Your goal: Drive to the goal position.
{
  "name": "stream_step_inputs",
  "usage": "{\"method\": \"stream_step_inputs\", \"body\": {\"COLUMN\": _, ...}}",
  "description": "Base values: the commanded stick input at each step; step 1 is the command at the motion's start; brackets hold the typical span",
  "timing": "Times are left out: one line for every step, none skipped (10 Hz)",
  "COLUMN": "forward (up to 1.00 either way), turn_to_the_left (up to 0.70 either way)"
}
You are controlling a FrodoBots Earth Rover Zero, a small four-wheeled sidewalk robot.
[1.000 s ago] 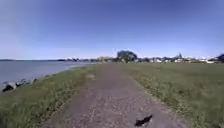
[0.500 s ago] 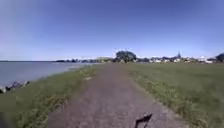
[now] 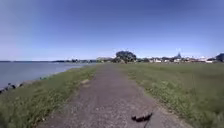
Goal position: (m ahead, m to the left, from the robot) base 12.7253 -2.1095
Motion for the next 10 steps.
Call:
{"method": "stream_step_inputs", "body": {"forward": 0.70, "turn_to_the_left": 0.00}}
{"method": "stream_step_inputs", "body": {"forward": 0.70, "turn_to_the_left": 0.00}}
{"method": "stream_step_inputs", "body": {"forward": 0.70, "turn_to_the_left": 0.00}}
{"method": "stream_step_inputs", "body": {"forward": 0.70, "turn_to_the_left": 0.00}}
{"method": "stream_step_inputs", "body": {"forward": 0.70, "turn_to_the_left": 0.00}}
{"method": "stream_step_inputs", "body": {"forward": 0.70, "turn_to_the_left": 0.00}}
{"method": "stream_step_inputs", "body": {"forward": 0.70, "turn_to_the_left": 0.00}}
{"method": "stream_step_inputs", "body": {"forward": 0.70, "turn_to_the_left": 0.00}}
{"method": "stream_step_inputs", "body": {"forward": 0.70, "turn_to_the_left": 0.00}}
{"method": "stream_step_inputs", "body": {"forward": 0.70, "turn_to_the_left": 0.00}}
